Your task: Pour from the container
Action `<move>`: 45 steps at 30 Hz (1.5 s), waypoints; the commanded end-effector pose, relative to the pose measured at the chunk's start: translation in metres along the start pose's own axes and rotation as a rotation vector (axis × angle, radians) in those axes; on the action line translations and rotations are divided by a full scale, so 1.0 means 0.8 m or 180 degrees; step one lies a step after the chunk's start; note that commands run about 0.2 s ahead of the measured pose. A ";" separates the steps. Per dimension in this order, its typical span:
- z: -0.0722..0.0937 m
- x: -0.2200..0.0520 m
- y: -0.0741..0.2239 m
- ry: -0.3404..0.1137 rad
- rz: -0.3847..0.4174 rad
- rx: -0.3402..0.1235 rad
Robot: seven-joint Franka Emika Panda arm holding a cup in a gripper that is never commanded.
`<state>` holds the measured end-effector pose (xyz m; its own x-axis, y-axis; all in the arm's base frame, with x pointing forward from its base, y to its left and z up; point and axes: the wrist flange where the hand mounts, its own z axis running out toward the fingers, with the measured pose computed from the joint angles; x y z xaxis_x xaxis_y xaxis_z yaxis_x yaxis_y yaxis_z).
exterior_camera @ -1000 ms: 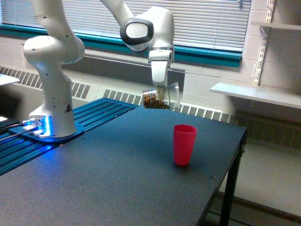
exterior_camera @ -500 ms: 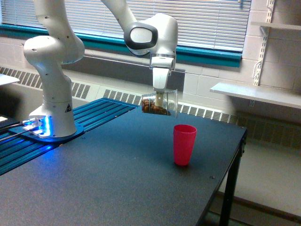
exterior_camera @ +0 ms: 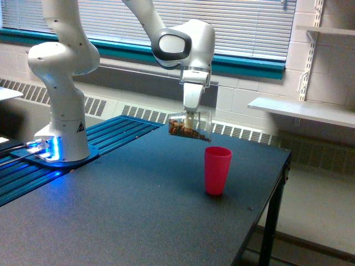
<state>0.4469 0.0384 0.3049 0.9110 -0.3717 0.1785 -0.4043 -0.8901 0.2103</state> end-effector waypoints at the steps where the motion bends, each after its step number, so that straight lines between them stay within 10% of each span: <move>1: 0.002 0.003 -0.007 -0.0029 -0.0002 -0.0066; 45: 0.016 0.018 -0.028 -0.0204 -0.0312 -0.0340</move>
<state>0.4700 0.0517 0.2886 0.9431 -0.3180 0.0974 -0.3323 -0.8893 0.3143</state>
